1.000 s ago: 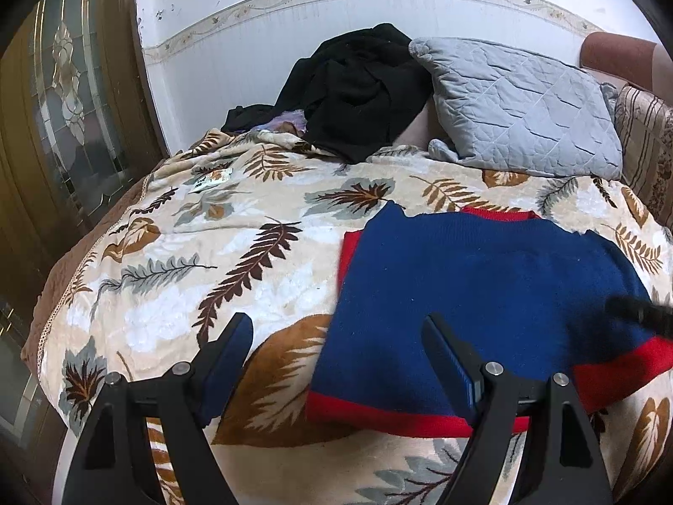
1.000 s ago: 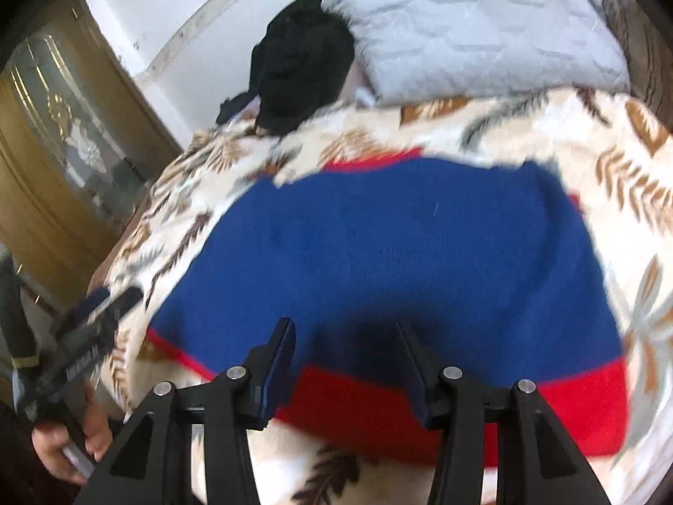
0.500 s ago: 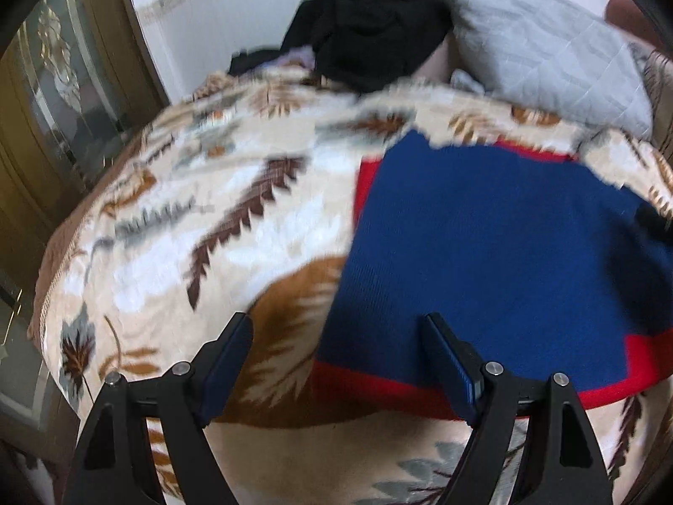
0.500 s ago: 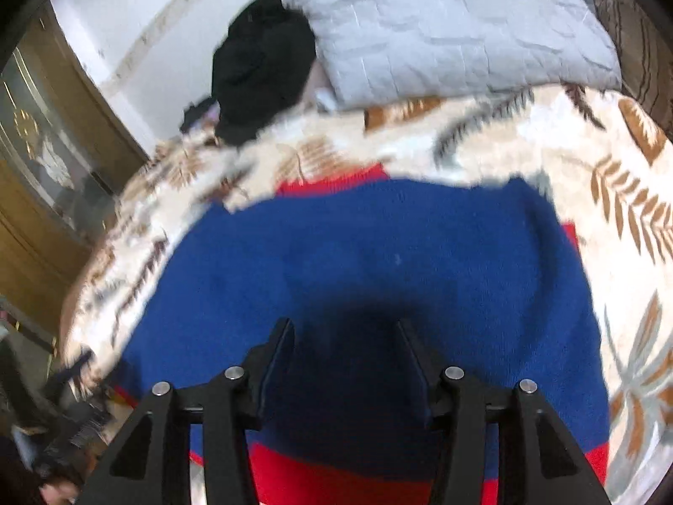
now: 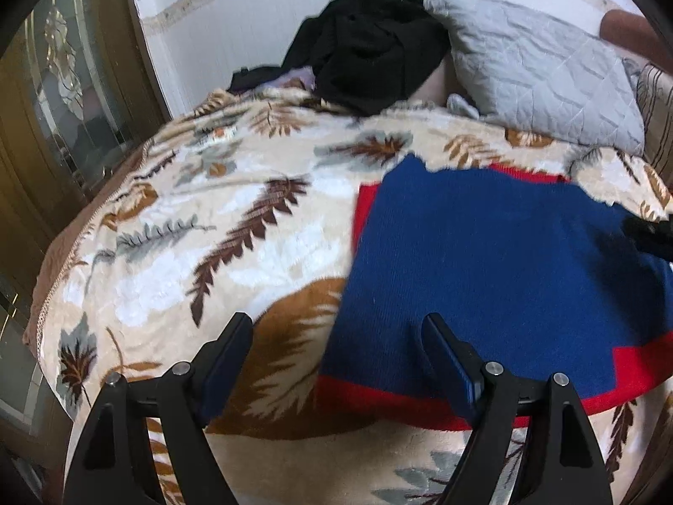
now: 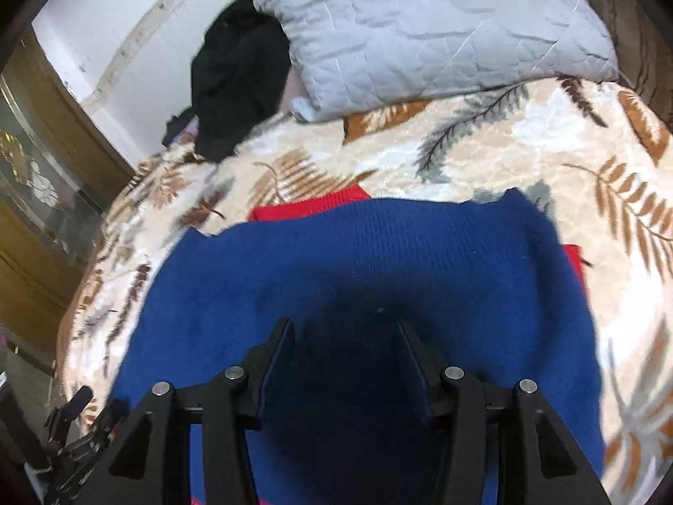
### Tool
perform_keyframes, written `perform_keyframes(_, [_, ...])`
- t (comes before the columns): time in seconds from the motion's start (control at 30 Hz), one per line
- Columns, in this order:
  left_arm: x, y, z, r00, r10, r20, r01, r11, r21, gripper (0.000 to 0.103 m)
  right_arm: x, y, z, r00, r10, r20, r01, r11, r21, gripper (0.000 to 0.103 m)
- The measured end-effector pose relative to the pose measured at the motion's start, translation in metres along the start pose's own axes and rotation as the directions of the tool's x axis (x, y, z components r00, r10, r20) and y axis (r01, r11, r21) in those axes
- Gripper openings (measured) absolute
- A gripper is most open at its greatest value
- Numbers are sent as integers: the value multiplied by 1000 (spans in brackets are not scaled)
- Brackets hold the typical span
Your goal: Fold small clothes
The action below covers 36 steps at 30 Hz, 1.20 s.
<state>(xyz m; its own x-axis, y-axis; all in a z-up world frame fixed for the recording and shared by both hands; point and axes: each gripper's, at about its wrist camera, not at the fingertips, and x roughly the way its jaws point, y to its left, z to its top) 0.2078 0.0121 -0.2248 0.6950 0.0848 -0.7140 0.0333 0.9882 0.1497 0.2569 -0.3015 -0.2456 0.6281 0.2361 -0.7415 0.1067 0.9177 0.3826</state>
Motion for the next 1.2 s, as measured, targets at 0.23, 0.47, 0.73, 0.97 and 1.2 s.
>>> perform_keyframes(0.23, [-22,1,3,997,-8,83,7,1000,11,83,-54,-13,-34,999,-10,33,10,1000,15,56])
perform_keyframes(0.47, [-31,3,3,994,-29,104,29,1000,4,83,-51,-29,-73,992,-84,-92,88,996,36,56])
perform_keyframes(0.73, [-30,5,3,994,-31,103,31,1000,-3,83,-68,-48,-70,994,-107,-15,108,987,121,59])
perform_keyframes(0.97, [-29,1,2,994,-28,104,27,1000,11,83,-75,-42,-67,999,-37,33,33,992,124,59])
perform_keyframes(1.2, [-28,-1,3,994,-27,104,25,1000,16,83,-96,-17,-66,985,83,150,-92,994,54,63])
